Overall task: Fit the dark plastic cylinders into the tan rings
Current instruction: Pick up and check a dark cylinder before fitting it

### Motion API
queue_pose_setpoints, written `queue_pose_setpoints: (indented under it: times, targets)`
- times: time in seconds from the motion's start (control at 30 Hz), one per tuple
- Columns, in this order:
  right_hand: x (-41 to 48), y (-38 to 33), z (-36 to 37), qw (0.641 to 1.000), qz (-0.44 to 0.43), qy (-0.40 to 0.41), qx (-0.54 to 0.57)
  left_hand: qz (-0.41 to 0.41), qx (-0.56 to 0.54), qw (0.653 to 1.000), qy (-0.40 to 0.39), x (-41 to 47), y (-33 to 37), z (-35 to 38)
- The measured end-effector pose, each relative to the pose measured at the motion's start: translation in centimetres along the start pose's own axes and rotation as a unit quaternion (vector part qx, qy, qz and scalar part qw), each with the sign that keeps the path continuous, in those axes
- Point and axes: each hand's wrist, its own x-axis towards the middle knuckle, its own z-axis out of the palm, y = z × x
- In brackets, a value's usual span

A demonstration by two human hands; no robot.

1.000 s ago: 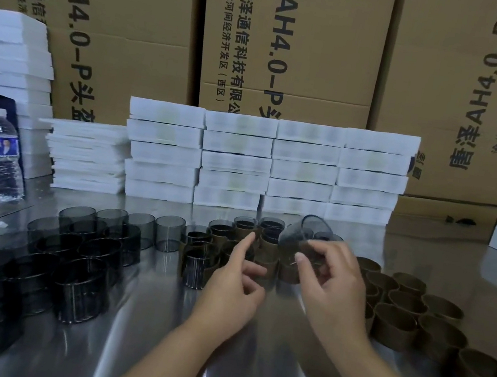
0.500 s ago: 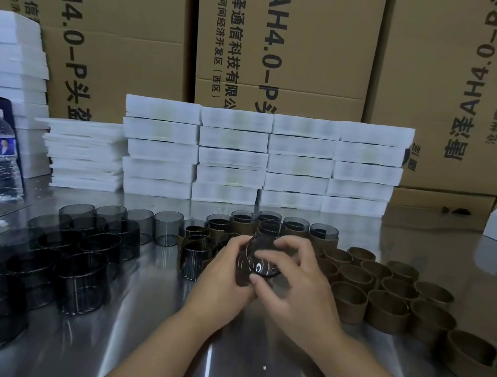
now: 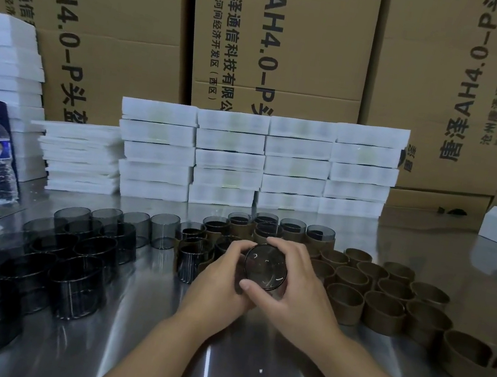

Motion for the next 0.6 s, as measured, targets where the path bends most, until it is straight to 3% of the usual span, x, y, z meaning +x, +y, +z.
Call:
queue_pose_setpoints:
  times: [0.6]
  targets:
    - [0.11,-0.12,-0.35,0.996,0.078,0.013,-0.05,0.045,0.053,0.997,-0.04,-0.14,-0.09,0.12]
